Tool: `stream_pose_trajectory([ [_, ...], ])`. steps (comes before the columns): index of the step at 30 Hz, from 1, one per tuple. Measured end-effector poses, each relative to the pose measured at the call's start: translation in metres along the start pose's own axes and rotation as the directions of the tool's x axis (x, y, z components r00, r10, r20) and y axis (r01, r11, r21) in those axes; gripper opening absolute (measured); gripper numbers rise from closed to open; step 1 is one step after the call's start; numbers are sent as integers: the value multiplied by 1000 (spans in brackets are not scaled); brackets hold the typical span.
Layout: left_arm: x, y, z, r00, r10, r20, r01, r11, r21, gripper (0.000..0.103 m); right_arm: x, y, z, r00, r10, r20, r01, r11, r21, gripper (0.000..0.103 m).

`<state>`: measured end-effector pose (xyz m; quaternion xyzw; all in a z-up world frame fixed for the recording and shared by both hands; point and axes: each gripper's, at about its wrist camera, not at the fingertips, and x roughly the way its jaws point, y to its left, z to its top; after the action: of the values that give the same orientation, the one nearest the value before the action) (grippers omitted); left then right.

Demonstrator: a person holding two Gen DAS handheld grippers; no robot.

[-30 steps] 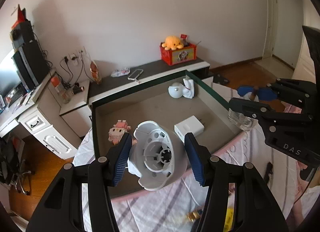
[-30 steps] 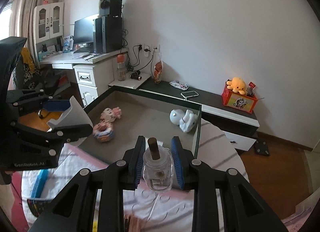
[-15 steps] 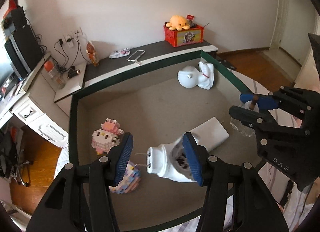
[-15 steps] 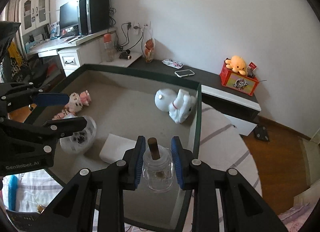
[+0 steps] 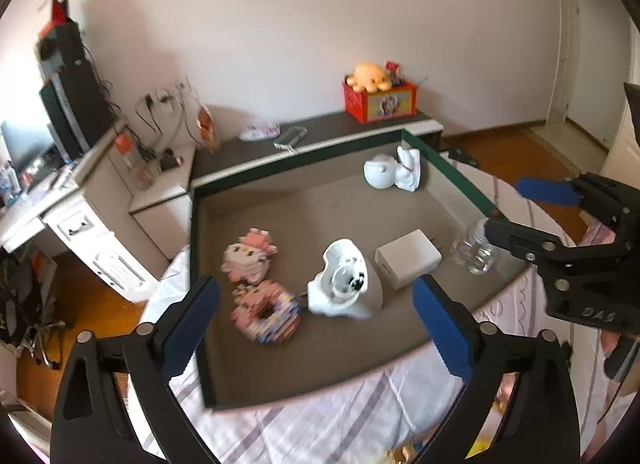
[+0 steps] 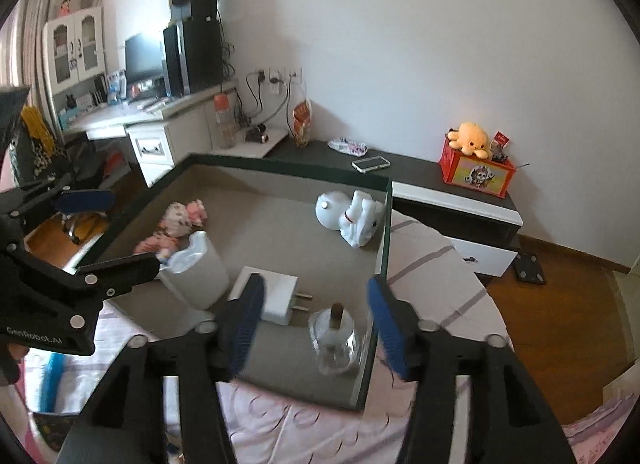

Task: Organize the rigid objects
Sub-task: 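Carry the white part and glass bottle into the pink box and open both tools, then withdraw both tools from the box back over the bed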

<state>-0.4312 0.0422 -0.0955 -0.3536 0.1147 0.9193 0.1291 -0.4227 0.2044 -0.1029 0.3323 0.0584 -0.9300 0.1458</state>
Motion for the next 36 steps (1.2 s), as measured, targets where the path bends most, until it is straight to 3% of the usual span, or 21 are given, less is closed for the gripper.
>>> stream_pose_trajectory([
  [6, -53, -2, -35, 996, 40, 84, -42, 999, 20, 103, -51, 14, -20, 998, 19, 56, -18, 1000, -21, 73],
  [8, -69, -1, -47, 992, 64, 110, -64, 998, 1, 103, -67, 18, -29, 996, 17, 83, -15, 1000, -22, 80],
  [12, -100, -7, -75, 974, 145, 173, -138, 989, -53, 103, -100, 26, -54, 991, 7, 137, -6, 1000, -7, 80],
  [16, -123, -15, -104, 964, 173, 200, -152, 981, -117, 103, -122, 39, -83, 981, -38, 192, 38, 999, 5, 82],
  [24, -152, -35, -156, 945, 220, 242, -163, 958, -234, 103, -140, 58, -125, 971, -84, 222, 72, 995, 63, 83],
  [30, -159, -43, -179, 949, 200, 244, -135, 957, -257, 103, -148, 66, -143, 966, -98, 239, 74, 992, 105, 83],
  [36, -159, -41, -180, 950, 205, 237, -140, 954, -266, 103, -142, 64, -151, 973, -94, 212, 68, 989, 129, 83],
])
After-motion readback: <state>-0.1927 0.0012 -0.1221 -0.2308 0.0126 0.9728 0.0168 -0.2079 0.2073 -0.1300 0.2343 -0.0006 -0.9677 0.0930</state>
